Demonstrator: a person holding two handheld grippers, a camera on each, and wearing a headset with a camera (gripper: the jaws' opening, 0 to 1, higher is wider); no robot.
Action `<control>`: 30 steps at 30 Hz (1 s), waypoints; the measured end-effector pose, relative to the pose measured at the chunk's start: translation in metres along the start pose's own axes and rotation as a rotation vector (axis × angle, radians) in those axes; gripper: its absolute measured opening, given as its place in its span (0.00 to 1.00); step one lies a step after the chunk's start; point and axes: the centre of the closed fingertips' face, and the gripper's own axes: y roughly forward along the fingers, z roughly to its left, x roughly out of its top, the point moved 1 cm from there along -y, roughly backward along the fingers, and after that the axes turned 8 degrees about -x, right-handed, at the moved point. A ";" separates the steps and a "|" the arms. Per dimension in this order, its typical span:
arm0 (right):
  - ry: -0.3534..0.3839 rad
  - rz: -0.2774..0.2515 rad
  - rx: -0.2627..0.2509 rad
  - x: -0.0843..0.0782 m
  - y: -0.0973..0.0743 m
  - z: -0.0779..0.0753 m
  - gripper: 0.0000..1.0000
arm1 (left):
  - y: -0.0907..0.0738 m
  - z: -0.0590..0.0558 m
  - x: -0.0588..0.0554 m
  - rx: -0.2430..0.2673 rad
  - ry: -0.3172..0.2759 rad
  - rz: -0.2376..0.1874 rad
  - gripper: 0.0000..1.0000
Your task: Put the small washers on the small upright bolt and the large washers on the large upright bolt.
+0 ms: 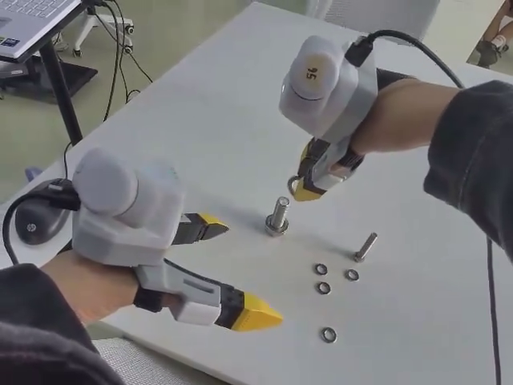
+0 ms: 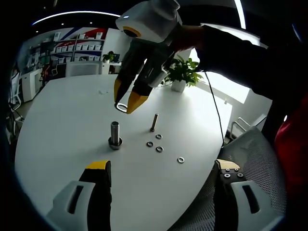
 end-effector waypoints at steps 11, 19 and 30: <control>-0.008 0.016 0.035 0.002 0.016 0.003 0.23 | -0.001 0.003 0.000 0.010 -0.005 -0.004 0.88; -0.015 0.029 0.052 0.002 0.025 0.004 0.23 | -0.002 0.006 0.000 0.024 -0.006 -0.010 0.89; -0.016 0.035 0.065 0.002 0.030 0.005 0.23 | -0.004 0.009 0.000 0.035 -0.008 -0.015 0.88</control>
